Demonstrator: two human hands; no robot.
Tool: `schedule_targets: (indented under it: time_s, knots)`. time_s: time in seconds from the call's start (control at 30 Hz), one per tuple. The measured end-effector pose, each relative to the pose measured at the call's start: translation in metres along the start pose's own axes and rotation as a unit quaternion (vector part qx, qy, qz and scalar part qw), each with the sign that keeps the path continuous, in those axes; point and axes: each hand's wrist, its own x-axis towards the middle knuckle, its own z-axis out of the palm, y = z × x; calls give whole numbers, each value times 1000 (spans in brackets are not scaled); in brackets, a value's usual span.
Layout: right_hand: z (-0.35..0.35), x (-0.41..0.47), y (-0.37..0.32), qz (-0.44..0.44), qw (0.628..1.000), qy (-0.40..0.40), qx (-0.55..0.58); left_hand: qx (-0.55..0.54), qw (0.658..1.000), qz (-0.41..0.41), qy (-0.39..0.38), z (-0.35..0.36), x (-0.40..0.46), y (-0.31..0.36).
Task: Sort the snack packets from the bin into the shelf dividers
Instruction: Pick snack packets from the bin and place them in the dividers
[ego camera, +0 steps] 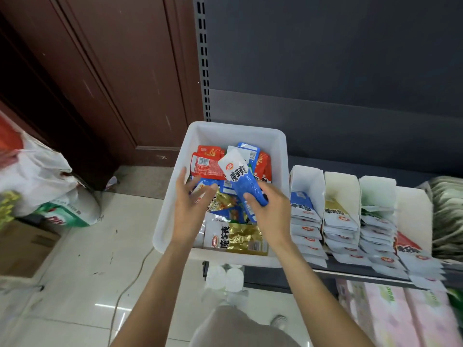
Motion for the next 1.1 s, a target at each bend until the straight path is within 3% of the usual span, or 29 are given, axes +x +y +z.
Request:
schedule_targets:
  time_s: [0.07,0.17,0.33,0.5,0.63,0.77,0.87,0.97,1.03,1.1]
  knots:
    - [-1,-14,-6,-35,999,32,11,-102,991,-70,-60,16,-15,9]
    - [-1,-29,-5,-126,991,0,-43,-182,975,-91,-95,36,-30,10]
    - [-15,-35,6,-200,973,-78,-82,-152,986,-39,-63,36,-31,4]
    - [-37,-30,12,-80,995,-45,40,-107,992,-14,-68,36,-31,7]
    - [-61,-21,5,44,983,-36,173,-75,994,-29,-74,43,-32,7]
    - [-88,-18,-4,79,967,-67,231,-19,994,-1,-110,58,-38,14]
    - [-117,-15,-11,48,981,-85,165,41,982,87,-161,78,-43,23]
    - [-147,-13,-9,-14,998,29,54,108,970,173,-135,99,-40,25]
    - [-162,-13,-3,-19,990,133,36,186,959,156,-144,107,-33,20]
    - [-167,-10,7,6,977,212,39,298,928,134,-182,113,-28,5]
